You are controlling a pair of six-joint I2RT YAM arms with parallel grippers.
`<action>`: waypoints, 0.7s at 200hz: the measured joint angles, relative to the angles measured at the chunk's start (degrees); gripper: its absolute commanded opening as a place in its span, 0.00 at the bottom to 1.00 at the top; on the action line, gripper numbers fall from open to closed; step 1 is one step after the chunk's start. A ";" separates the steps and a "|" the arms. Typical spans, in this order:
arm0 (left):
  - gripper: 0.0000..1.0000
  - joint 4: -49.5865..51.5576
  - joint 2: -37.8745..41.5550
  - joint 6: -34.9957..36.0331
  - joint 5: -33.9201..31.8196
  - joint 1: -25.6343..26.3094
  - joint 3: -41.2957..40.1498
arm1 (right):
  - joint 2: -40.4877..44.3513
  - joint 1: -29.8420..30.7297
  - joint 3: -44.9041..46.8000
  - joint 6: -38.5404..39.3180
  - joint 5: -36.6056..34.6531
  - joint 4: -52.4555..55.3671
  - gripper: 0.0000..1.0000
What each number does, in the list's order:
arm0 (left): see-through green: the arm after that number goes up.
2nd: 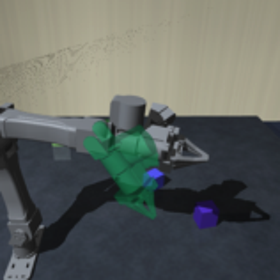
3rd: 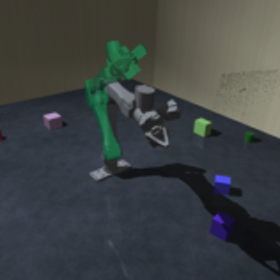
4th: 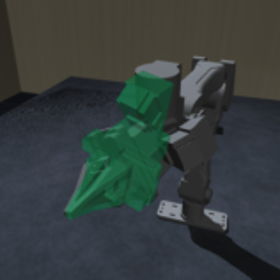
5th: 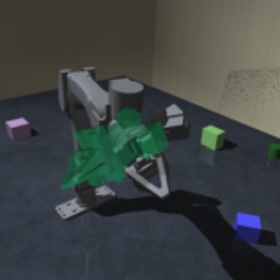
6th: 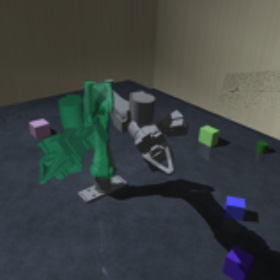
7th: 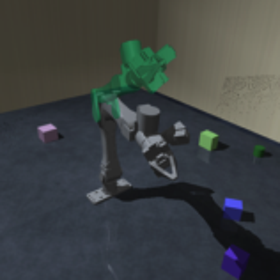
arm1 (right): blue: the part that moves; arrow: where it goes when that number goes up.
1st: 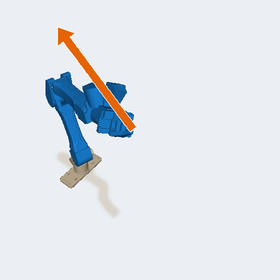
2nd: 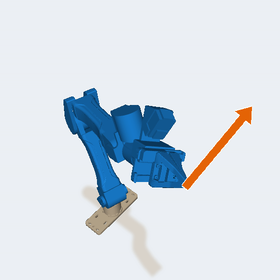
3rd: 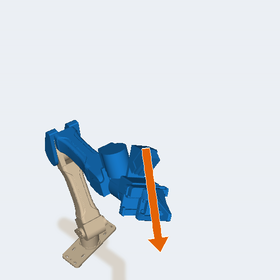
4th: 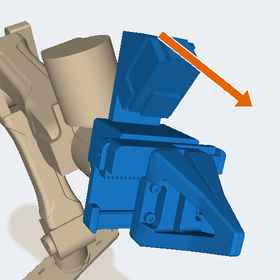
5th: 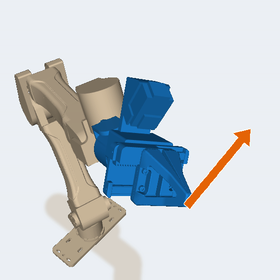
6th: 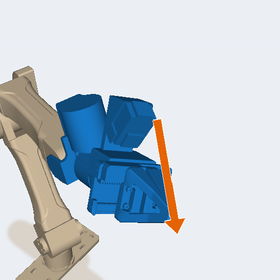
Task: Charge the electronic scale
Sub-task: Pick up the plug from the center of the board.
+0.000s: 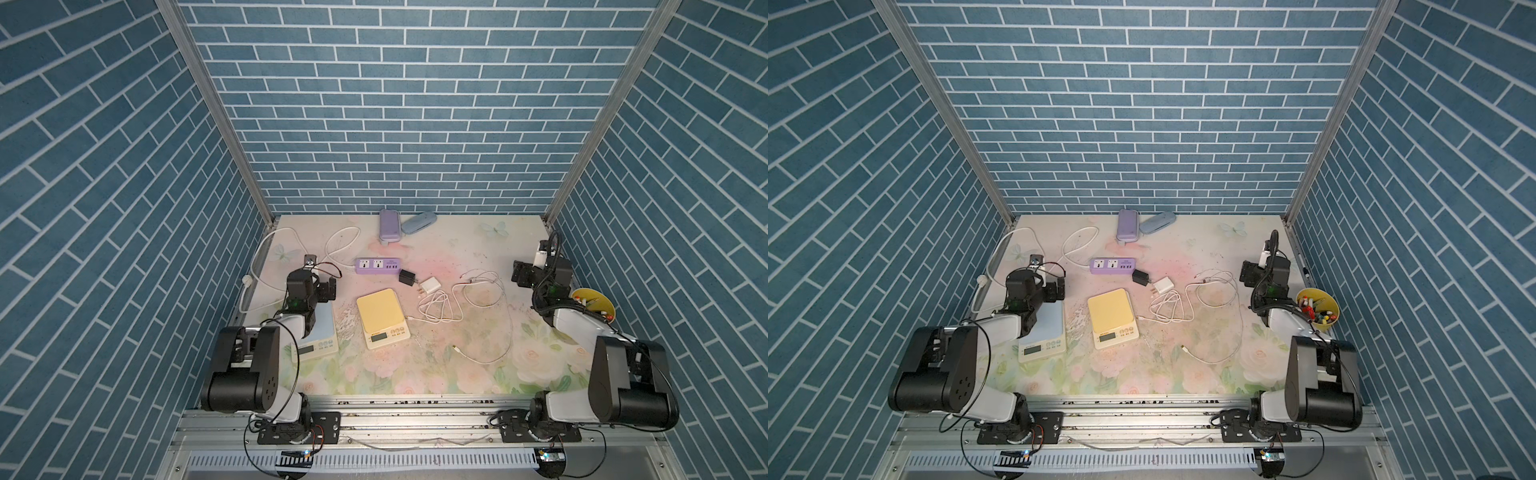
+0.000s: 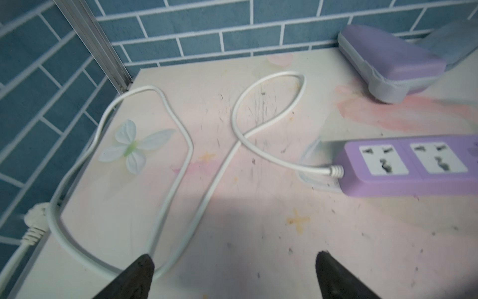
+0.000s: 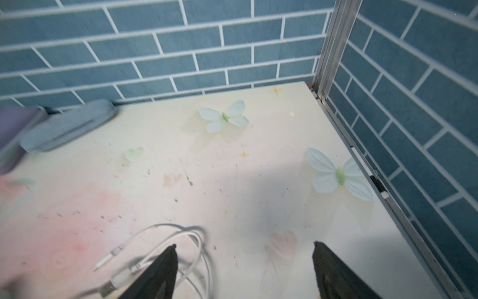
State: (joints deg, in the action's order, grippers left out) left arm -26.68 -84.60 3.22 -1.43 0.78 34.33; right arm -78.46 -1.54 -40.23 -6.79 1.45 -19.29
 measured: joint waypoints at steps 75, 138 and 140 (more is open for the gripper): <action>1.00 23.98 7.19 -8.48 8.15 -0.76 16.61 | -13.62 24.17 -21.77 0.66 7.98 20.48 0.77; 1.00 34.99 6.49 -12.07 12.70 7.63 17.70 | -31.95 31.63 -38.14 4.35 15.28 35.17 0.74; 1.00 35.12 6.49 -12.07 12.68 7.93 17.68 | -32.02 31.63 -38.16 4.33 15.15 35.54 0.74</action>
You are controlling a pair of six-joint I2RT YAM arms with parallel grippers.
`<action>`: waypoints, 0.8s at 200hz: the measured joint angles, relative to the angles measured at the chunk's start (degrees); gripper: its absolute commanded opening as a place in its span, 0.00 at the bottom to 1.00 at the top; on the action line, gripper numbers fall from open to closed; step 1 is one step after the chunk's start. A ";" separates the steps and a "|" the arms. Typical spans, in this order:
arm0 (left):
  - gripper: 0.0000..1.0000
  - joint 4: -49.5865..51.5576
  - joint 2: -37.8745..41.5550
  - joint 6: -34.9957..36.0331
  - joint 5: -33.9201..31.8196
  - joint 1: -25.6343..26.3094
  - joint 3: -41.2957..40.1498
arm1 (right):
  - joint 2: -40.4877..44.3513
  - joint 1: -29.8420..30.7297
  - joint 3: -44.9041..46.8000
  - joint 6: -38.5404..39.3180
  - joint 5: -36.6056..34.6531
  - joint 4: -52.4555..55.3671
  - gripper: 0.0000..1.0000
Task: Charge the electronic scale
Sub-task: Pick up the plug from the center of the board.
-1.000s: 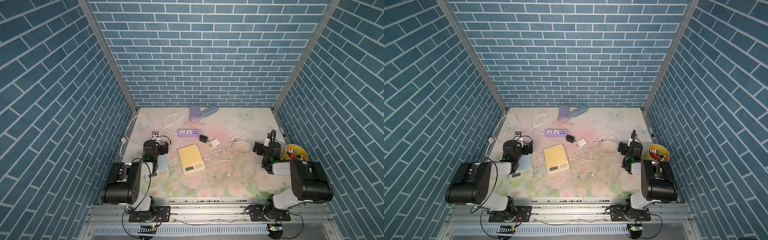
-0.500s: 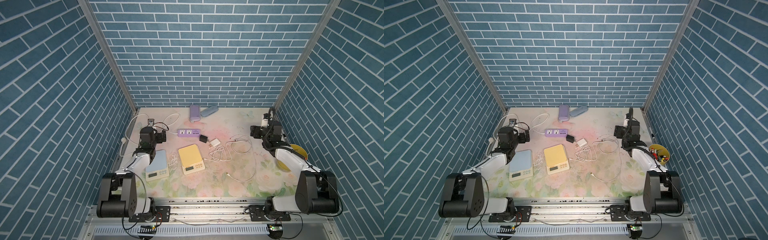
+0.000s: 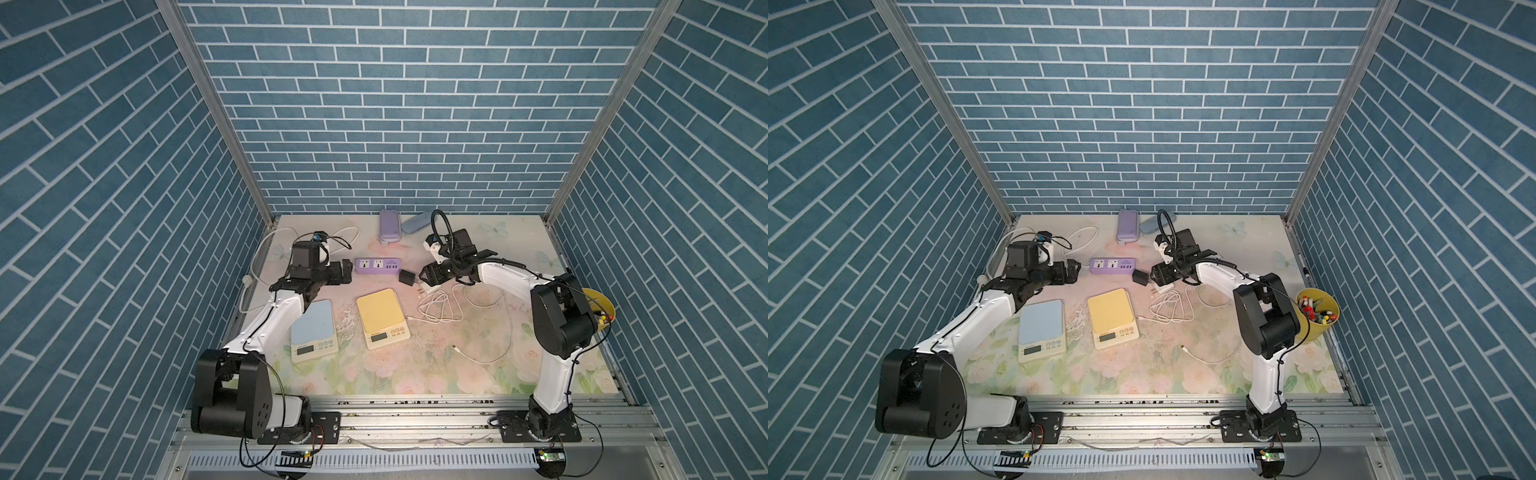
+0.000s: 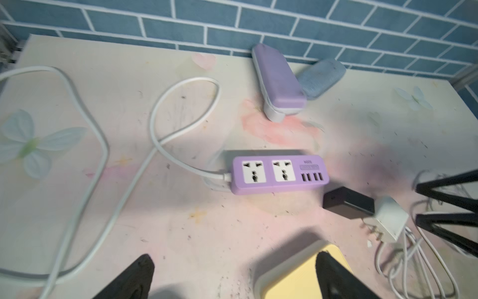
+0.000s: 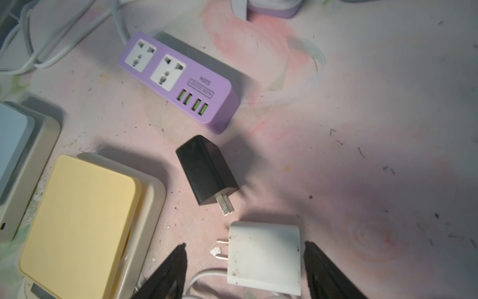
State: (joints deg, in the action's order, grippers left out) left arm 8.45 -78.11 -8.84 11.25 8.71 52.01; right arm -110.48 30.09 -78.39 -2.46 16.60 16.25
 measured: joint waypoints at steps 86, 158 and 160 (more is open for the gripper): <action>0.96 8.72 -11.87 13.14 -4.52 21.33 12.94 | 6.08 0.09 8.35 -5.62 -14.45 4.20 0.75; 0.77 25.68 -42.36 23.58 -8.11 30.88 48.09 | 20.96 -13.18 21.53 -16.55 -18.43 2.47 0.72; 0.77 26.18 -42.97 23.82 -8.20 31.01 48.85 | 21.35 -13.51 21.92 -16.76 -18.45 2.49 0.72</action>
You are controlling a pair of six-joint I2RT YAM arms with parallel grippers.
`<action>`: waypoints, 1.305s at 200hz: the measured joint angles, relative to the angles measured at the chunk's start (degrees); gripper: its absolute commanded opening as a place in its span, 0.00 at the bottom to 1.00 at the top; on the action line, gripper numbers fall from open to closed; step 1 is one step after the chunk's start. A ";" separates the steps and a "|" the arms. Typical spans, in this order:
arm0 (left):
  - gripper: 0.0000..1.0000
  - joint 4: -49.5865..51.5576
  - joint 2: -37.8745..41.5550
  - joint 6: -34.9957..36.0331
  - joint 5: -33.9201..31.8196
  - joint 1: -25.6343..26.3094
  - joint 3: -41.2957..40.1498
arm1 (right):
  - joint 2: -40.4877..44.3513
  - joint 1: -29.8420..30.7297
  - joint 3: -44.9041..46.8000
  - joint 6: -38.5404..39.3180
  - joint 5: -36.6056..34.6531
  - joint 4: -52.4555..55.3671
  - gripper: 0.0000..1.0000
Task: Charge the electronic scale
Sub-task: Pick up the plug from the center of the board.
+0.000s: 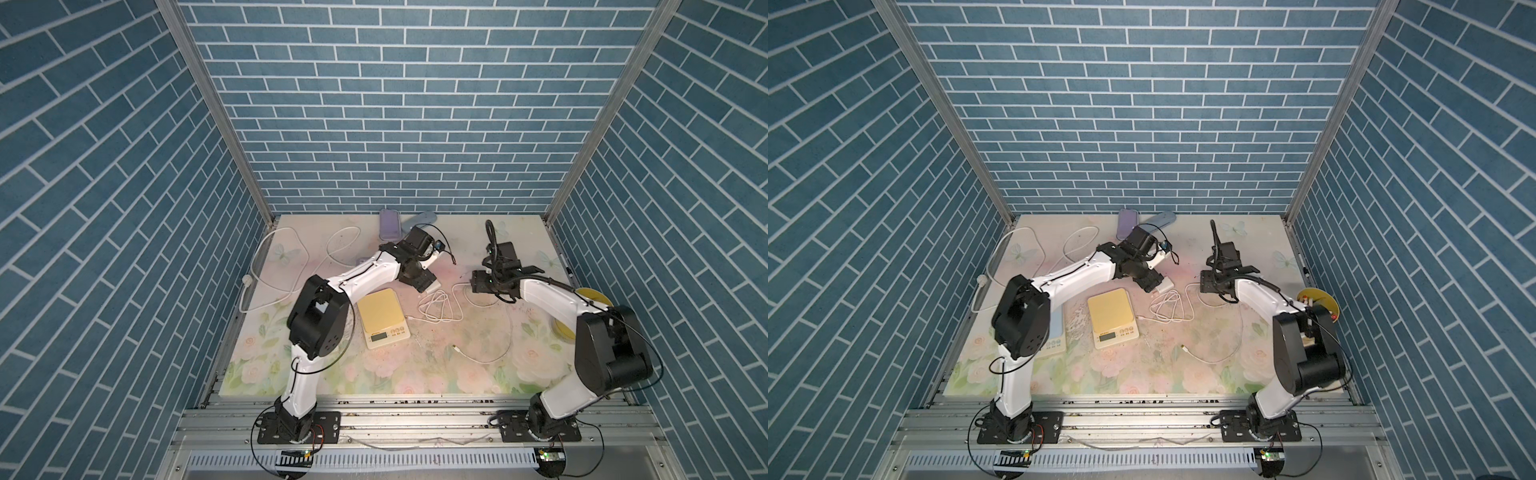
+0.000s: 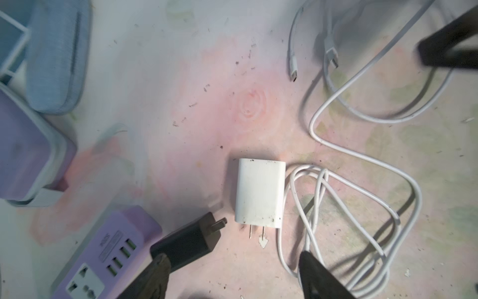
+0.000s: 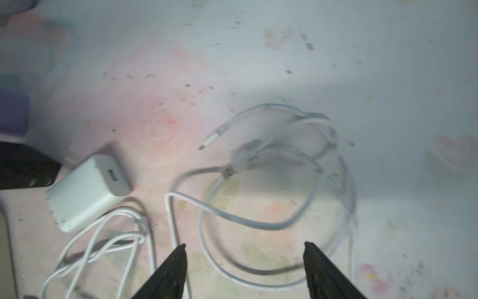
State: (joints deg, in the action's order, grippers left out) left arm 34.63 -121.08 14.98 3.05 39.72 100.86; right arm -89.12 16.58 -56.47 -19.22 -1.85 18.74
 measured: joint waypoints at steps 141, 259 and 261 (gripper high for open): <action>0.52 12.50 -18.05 2.99 -0.26 1.40 18.62 | 4.15 -0.39 2.82 -4.83 2.80 0.11 0.71; 0.27 1.22 2.97 -7.45 9.70 -2.73 5.57 | 12.83 6.40 10.21 -17.90 10.03 -16.06 0.73; 0.27 0.57 4.04 -7.80 9.97 -2.93 5.01 | 12.83 6.69 10.21 -17.99 10.08 -16.37 0.73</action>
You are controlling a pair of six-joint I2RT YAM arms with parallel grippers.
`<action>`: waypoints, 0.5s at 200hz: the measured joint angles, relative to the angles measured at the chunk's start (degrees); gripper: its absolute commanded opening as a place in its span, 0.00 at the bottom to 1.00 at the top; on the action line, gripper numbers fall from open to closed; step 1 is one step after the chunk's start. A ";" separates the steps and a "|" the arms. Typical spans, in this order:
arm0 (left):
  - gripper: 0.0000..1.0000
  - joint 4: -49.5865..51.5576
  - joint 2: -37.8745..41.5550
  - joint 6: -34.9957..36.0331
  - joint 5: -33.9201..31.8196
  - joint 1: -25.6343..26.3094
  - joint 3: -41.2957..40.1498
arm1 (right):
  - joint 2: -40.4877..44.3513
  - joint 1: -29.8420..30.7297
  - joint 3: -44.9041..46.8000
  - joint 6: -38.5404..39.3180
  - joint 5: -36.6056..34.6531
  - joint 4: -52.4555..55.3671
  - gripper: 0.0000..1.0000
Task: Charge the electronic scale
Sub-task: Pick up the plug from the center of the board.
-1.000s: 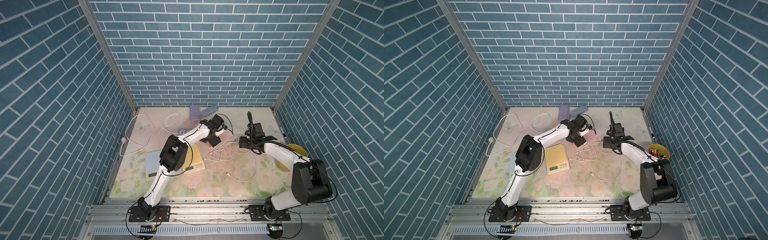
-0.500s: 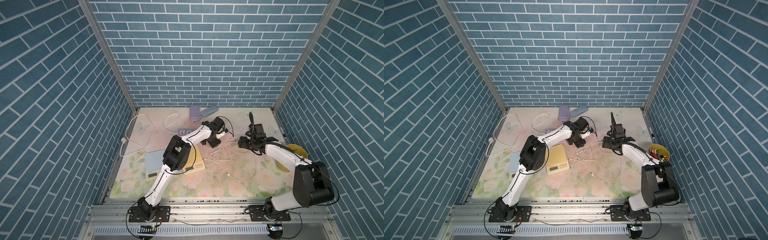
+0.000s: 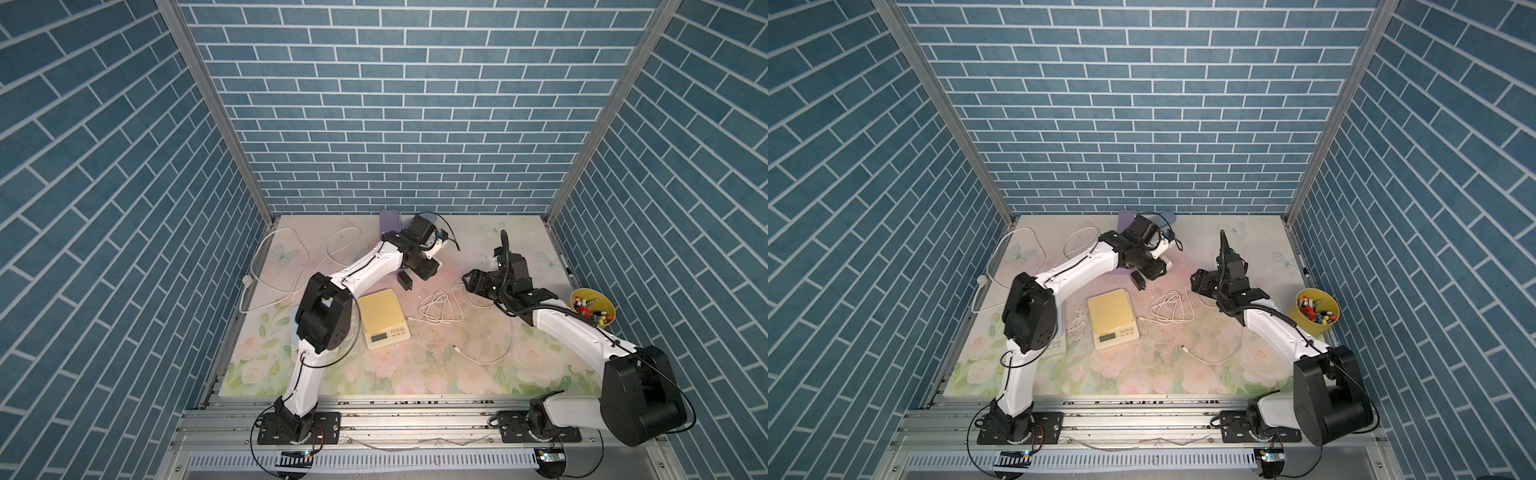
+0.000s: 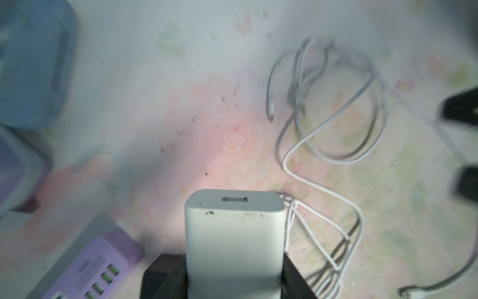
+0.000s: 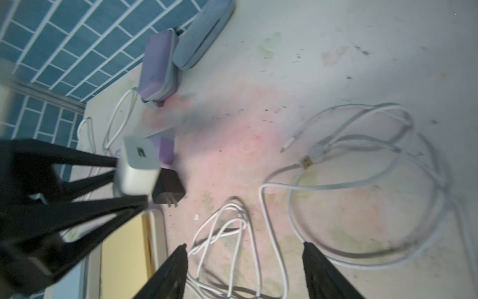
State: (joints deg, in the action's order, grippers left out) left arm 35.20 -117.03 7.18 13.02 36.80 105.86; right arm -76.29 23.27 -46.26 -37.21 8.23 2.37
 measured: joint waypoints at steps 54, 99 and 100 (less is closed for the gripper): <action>0.28 -12.70 17.75 1.09 2.75 -1.29 -17.57 | -3.32 1.42 -4.76 -6.10 5.84 -6.36 0.77; 0.29 -13.40 18.53 5.62 3.80 -1.05 -26.16 | -6.97 2.75 -16.37 -7.43 14.58 -3.91 0.77; 0.29 -13.44 18.60 5.70 3.80 -1.05 -26.38 | -7.06 2.82 -16.57 -7.45 14.69 -3.87 0.77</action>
State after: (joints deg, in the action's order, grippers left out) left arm 21.76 -98.43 12.88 16.82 35.75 79.48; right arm -83.35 26.09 -62.83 -44.66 22.92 -1.50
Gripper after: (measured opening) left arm 0.501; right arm 0.768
